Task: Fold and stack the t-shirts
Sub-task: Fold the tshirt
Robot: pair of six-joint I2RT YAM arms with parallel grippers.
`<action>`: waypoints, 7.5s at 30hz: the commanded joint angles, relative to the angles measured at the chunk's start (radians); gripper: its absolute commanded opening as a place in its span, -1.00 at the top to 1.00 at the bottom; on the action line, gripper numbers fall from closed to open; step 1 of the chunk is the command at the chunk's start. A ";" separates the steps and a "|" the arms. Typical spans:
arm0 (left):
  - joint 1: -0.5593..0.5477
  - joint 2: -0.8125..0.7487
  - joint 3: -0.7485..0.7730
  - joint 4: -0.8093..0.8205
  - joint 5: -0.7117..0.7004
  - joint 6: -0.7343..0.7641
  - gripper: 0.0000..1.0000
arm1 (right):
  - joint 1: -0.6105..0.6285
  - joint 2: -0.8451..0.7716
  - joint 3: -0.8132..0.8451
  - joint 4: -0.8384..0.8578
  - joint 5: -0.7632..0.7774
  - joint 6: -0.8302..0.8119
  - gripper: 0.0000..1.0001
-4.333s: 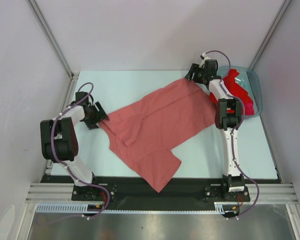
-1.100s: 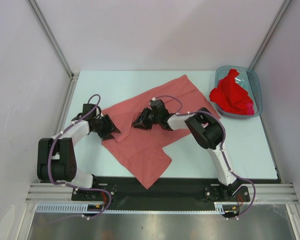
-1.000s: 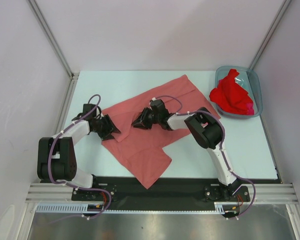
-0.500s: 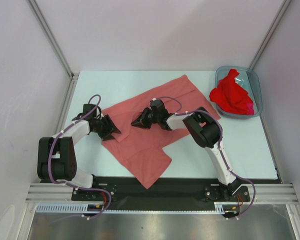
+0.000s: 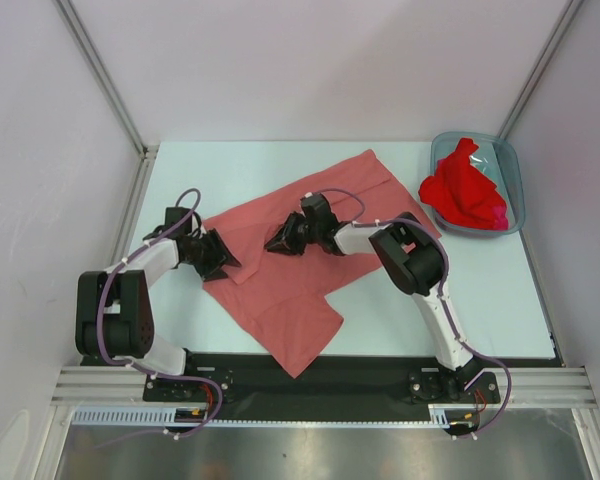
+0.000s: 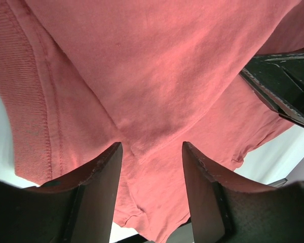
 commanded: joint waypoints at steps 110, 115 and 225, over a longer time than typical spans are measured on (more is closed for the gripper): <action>0.065 0.226 0.160 0.001 -0.024 0.013 -0.15 | -0.066 -0.080 0.229 -0.555 -0.115 -0.300 1.00; 0.065 0.236 0.157 -0.012 -0.046 0.016 -0.16 | -0.109 -0.079 0.265 -0.627 -0.123 -0.392 1.00; 0.148 0.182 0.522 -0.198 -0.573 0.079 -0.92 | -0.442 -0.594 -0.200 -0.945 0.281 -0.520 -0.28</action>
